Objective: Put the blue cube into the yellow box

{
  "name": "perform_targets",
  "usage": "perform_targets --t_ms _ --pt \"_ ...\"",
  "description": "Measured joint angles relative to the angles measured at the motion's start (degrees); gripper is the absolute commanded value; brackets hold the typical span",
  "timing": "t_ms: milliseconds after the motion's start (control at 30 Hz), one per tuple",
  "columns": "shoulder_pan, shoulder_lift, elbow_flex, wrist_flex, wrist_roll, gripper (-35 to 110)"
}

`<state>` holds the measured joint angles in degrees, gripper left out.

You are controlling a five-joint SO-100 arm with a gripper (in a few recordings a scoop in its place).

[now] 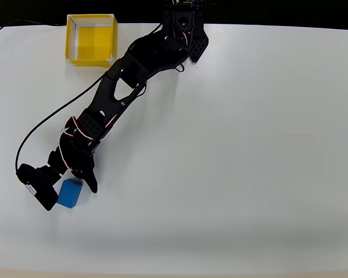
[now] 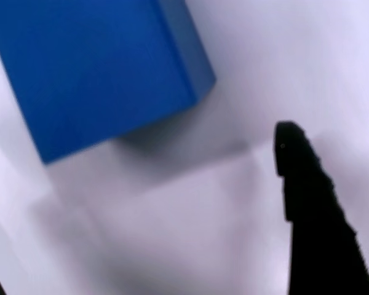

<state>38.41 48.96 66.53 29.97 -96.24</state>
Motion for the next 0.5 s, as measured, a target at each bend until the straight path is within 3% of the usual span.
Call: perform_targets --t_ms 500 --pt "-0.3 -12.7 -17.8 6.9 4.0 55"
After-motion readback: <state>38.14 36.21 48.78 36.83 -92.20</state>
